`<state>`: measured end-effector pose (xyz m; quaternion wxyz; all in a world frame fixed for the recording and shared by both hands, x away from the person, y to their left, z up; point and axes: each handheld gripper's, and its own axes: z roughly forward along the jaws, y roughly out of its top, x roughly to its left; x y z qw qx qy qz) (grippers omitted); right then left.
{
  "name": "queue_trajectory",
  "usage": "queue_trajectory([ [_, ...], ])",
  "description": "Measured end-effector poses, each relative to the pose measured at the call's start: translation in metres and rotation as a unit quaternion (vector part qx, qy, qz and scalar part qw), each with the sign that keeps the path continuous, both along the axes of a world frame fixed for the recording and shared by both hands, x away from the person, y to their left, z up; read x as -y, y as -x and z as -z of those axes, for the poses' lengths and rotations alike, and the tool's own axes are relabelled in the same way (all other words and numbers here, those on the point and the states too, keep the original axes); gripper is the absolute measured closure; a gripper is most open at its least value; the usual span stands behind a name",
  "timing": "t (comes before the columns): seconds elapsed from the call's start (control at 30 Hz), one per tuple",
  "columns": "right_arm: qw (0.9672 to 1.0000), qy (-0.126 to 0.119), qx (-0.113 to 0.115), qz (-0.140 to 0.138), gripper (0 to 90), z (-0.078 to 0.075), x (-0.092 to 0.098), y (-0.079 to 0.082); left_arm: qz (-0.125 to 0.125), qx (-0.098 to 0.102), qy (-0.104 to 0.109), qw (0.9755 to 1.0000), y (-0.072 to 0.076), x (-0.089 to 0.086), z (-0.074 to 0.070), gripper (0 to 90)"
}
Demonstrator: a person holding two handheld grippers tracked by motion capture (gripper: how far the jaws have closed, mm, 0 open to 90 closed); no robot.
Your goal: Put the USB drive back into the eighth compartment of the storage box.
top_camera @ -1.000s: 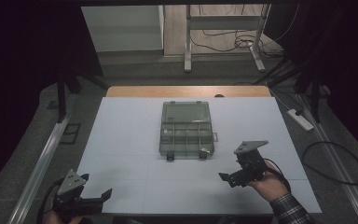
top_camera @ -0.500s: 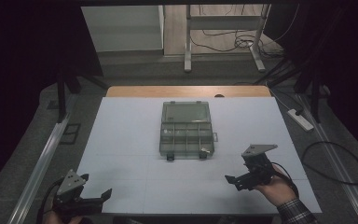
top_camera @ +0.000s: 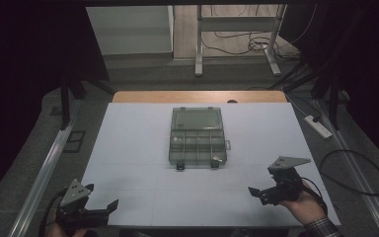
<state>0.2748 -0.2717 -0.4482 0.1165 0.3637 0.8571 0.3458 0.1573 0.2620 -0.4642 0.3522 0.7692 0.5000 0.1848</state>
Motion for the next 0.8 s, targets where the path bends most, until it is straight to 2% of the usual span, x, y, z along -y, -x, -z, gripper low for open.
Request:
queue_trajectory([
  [0.3,0.9998,-0.007,0.002,0.017,0.0,0.002,0.018,0.011,-0.001,0.000,-0.001,1.0000,0.000,0.000,0.000,5.0],
  [0.47,0.9995,-0.015,-0.005,0.028,0.0,0.002,0.027,0.016,-0.001,0.000,0.000,1.0000,0.000,0.000,0.000,4.9],
  [0.8,0.9977,-0.019,0.002,0.065,0.0,0.002,0.044,0.029,-0.002,0.000,0.000,1.0000,0.000,0.000,0.000,4.9],
])
